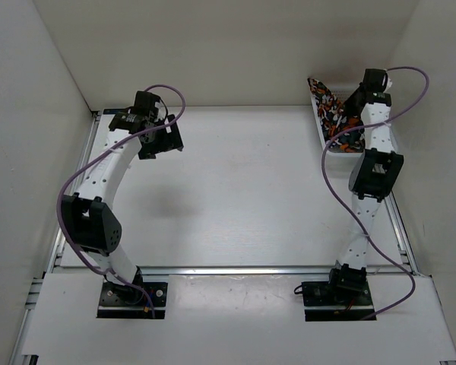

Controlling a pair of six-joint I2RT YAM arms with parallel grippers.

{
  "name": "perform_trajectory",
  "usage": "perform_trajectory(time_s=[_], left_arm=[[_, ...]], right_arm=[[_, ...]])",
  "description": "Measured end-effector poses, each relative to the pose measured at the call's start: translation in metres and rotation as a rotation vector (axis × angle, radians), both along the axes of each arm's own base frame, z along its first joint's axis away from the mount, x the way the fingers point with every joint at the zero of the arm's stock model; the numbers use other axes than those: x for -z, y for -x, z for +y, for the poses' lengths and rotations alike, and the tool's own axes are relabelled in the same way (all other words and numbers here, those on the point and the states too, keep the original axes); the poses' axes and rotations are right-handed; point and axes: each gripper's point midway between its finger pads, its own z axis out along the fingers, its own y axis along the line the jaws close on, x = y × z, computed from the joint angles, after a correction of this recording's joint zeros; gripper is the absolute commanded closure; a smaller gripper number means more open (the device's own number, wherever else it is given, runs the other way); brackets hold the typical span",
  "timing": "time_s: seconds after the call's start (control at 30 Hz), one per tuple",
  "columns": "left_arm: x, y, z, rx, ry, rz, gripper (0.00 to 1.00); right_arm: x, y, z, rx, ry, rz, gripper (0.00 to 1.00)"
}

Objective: Fold and stack the shorts
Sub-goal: Grab the shorts from the pile, then move the shorts to the center of the board

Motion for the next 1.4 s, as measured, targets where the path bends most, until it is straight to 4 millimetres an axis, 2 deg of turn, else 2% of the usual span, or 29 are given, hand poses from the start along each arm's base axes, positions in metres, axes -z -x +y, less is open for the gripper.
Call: perform_trajectory(time_s=[0.13,0.3,0.43,0.53,0.6,0.67,0.7,0.77,0.83,0.9,0.93,1.0,1.03,1.1,1.13,1.17,1.23,1.3,1.33,1.4], left_arm=[[-0.012,0.003,-0.001,0.000,0.007,-0.032,0.00],[-0.041,0.013,0.005,-0.012,0.007,-0.106,0.00],[-0.061,0.023,0.009,-0.021,0.013,-0.157,0.00],[-0.067,0.032,0.012,-0.033,0.021,-0.171,0.00],[-0.066,0.039,0.013,-0.048,0.029,-0.165,0.00],[-0.064,0.044,0.017,-0.071,0.037,-0.152,0.00],[-0.063,0.046,0.020,-0.083,0.042,-0.144,0.00],[-0.061,0.049,0.028,-0.111,0.048,-0.128,0.00],[-0.059,0.050,0.040,-0.146,0.045,-0.111,0.00],[-0.058,0.053,0.052,-0.180,0.040,-0.096,0.00],[-0.058,0.053,0.057,-0.195,0.038,-0.093,0.00],[-0.063,0.054,0.070,-0.231,0.037,-0.097,0.00],[-0.067,0.054,0.075,-0.247,0.037,-0.105,0.00],[-0.076,0.055,0.085,-0.273,0.038,-0.129,0.00],[-0.080,0.056,0.088,-0.281,0.041,-0.141,0.00],[-0.083,0.059,0.089,-0.281,0.044,-0.151,0.00],[-0.089,0.062,0.087,-0.270,0.059,-0.171,0.00],[-0.088,0.065,0.083,-0.255,0.075,-0.174,0.00],[-0.084,0.067,0.081,-0.249,0.081,-0.165,0.10],[-0.072,0.070,0.078,-0.242,0.094,-0.135,0.58]], right_arm=[[-0.053,0.010,0.001,-0.002,0.019,-0.072,1.00],[-0.098,0.024,0.009,-0.029,0.010,-0.135,1.00],[-0.142,0.032,0.026,-0.096,-0.019,-0.212,1.00],[-0.196,0.044,0.054,-0.185,-0.021,-0.314,1.00],[-0.242,0.062,0.087,-0.261,0.012,-0.396,1.00],[-0.292,0.088,0.134,-0.360,0.039,-0.493,1.00],[-0.318,0.107,0.165,-0.425,0.044,-0.552,1.00],[-0.367,0.151,0.221,-0.557,0.039,-0.668,1.00],[-0.404,0.206,0.276,-0.709,0.020,-0.773,1.00],[-0.418,0.254,0.311,-0.822,0.003,-0.823,1.00],[-0.417,0.272,0.324,-0.869,-0.002,-0.829,1.00],[-0.393,0.295,0.350,-0.949,-0.011,-0.790,1.00],[-0.373,0.303,0.360,-0.981,-0.012,-0.747,1.00],[-0.322,0.304,0.374,-1.010,-0.005,-0.636,0.99],[-0.280,0.299,0.378,-1.012,0.002,-0.541,0.74],[-0.241,0.293,0.378,-1.005,0.004,-0.441,0.57],[-0.158,0.276,0.367,-0.970,0.011,-0.222,0.31],[-0.090,0.261,0.342,-0.913,0.012,-0.027,0.31],[-0.067,0.258,0.329,-0.884,0.014,0.046,0.31],[-0.042,0.259,0.302,-0.821,0.031,0.135,0.39]])
